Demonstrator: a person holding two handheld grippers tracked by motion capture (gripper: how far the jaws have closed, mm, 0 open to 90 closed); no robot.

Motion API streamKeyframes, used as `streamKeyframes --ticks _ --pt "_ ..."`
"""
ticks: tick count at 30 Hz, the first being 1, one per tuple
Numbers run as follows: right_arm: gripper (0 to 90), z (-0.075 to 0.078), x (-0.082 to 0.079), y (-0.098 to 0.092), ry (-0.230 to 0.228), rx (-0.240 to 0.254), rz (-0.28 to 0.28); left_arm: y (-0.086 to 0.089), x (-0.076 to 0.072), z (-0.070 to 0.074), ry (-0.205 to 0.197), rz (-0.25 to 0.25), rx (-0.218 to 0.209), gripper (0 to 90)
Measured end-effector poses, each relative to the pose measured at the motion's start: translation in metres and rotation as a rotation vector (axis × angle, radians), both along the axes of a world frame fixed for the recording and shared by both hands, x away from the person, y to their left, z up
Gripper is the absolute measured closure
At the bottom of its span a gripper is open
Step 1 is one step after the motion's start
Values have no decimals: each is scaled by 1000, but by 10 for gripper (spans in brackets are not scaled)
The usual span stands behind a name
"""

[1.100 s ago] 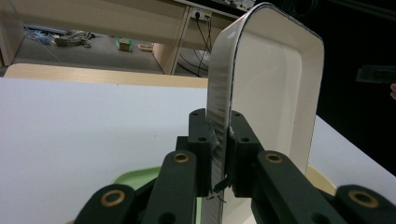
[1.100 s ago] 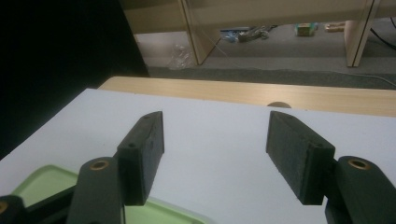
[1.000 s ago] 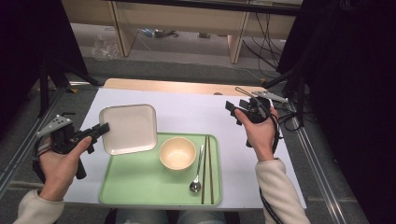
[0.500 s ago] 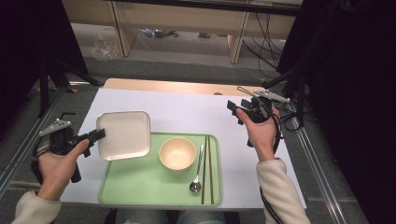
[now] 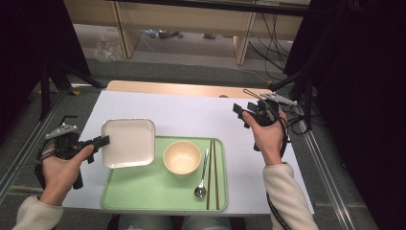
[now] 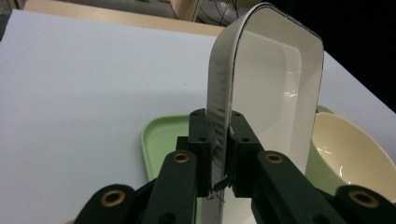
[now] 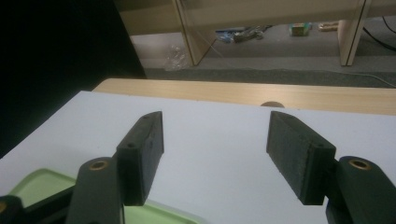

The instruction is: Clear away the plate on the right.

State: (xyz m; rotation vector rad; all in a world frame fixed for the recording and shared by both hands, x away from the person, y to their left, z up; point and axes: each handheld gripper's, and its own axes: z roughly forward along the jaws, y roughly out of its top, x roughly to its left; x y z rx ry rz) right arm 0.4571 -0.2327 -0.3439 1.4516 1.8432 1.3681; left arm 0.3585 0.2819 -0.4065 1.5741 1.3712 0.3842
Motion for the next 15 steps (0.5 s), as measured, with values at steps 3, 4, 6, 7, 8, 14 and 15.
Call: streamKeyframes --ticks 3,4,6,7,8,14,15 --pt "371 -1 1 0 -3 -4 3 1 2 -5 43 -4 8 818" --pt "371 -1 1 0 -3 -4 3 1 4 -8 41 -5 0 818" --pt "370 -1 1 -1 -8 -12 0 1 6 -11 75 -17 8 818" --pt "370 -2 2 -1 -12 -1 0 1 7 -12 80 -19 12 818" --pt "370 -2 2 -1 -12 -1 0 1 8 -14 90 -19 11 818" --pt "370 -2 2 -1 -6 4 -1 -1 12 -22 154 -38 16 818" --pt "370 -2 1 -1 7 0 -5 -1 13 -23 163 -40 14 818"
